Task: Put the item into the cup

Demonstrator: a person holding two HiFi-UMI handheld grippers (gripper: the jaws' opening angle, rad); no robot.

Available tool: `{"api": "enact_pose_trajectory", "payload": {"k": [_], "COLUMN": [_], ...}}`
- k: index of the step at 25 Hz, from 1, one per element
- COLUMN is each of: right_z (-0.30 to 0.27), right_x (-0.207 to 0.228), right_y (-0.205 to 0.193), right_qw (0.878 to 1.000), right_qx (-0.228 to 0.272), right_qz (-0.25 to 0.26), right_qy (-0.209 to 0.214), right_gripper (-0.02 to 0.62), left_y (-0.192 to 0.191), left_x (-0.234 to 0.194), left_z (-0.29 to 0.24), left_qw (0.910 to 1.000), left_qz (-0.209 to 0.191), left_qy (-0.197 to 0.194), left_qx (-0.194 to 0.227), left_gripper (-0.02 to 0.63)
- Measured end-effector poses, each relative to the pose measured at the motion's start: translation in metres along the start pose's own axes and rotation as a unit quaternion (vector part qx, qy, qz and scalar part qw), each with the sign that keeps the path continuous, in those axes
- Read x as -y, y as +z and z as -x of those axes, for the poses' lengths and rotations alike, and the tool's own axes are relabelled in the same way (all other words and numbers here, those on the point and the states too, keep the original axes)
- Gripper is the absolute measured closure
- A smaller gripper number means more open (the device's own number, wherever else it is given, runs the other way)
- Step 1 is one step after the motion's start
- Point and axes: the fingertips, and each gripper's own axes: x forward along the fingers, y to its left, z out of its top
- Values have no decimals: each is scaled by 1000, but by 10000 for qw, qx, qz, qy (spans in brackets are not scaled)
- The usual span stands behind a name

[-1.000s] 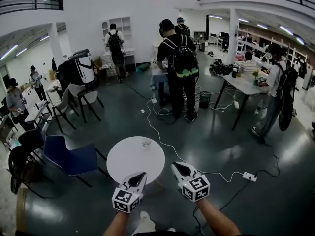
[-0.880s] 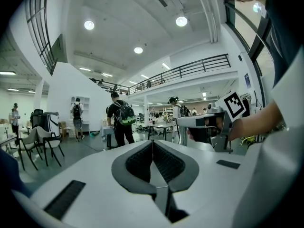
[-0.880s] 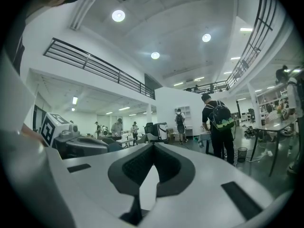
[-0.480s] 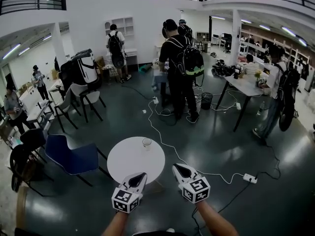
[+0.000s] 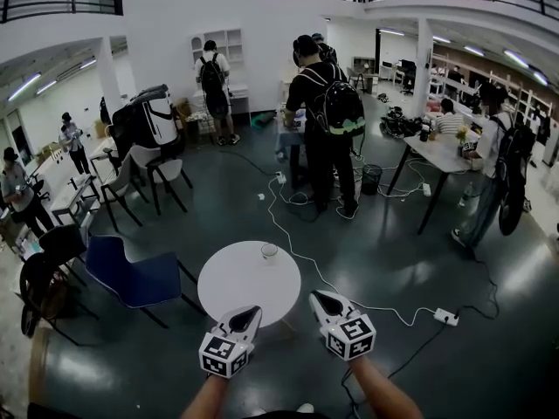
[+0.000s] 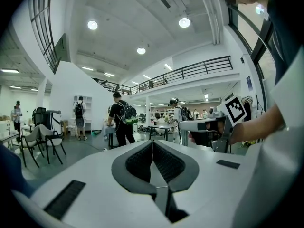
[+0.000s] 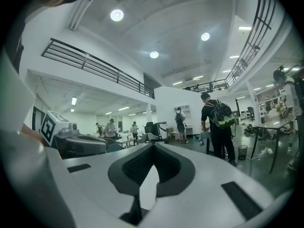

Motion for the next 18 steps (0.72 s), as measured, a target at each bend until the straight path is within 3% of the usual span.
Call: {"api": "enact_pose_trajectory", "payload": {"k": [18], "right_z": [-5], "right_x": [-76], "right_y": [9], "right_qw": [9998], "right_qx": [-31], "right_qz": [171], "right_qy": [44], "right_gripper": [578], "left_y": [-3], "left_x": [-30], "left_z": [69], "left_qw": [9998], "left_qz": [142], "left_qy": [15], "left_qx": [148], "left_gripper": [589]}}
